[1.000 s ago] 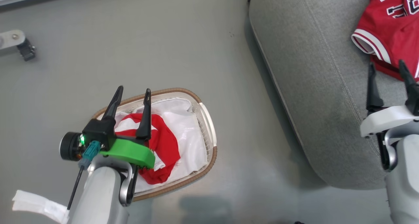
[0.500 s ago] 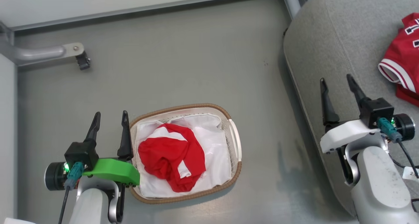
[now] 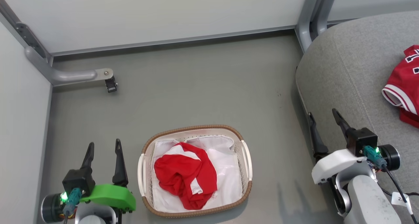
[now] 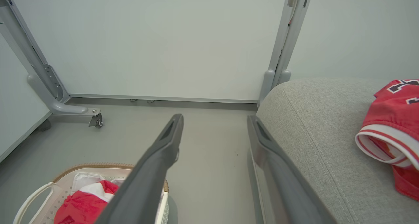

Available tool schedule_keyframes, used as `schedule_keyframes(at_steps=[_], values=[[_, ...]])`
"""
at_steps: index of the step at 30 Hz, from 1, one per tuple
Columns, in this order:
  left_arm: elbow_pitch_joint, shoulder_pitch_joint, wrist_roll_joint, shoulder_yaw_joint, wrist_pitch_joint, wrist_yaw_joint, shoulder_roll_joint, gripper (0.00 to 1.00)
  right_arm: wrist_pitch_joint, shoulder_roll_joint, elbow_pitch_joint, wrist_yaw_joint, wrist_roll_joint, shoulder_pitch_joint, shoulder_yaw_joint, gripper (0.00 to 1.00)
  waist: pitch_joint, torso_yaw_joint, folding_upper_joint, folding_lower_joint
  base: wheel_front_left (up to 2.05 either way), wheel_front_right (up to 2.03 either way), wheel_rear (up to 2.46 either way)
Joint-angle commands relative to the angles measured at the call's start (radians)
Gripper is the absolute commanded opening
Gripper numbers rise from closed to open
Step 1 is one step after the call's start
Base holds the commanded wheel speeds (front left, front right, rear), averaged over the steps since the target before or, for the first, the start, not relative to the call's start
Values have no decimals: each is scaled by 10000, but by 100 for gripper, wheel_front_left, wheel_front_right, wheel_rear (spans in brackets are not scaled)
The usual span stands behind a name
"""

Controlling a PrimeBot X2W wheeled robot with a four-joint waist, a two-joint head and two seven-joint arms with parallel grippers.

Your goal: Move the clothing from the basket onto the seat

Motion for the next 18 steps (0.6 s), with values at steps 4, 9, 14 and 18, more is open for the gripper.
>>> schedule_keyframes(at_steps=[4,9,14,18], values=[[-121,473,89,77,7,50,20,100,0,-25,-3,-10,93,399,17,100,-351,69,0,0,0,0,0],[-187,903,60,35,7,51,21,100,0,-22,-101,-10,208,799,181,100,-662,150,0,0,0,0,0],[-502,1161,-383,21,7,-45,22,100,0,-22,-127,-10,355,1053,216,100,-814,221,0,0,0,0,0],[-538,1185,-326,-134,7,-129,20,100,0,-23,-142,-10,433,1043,252,100,-818,225,0,0,0,0,0]])
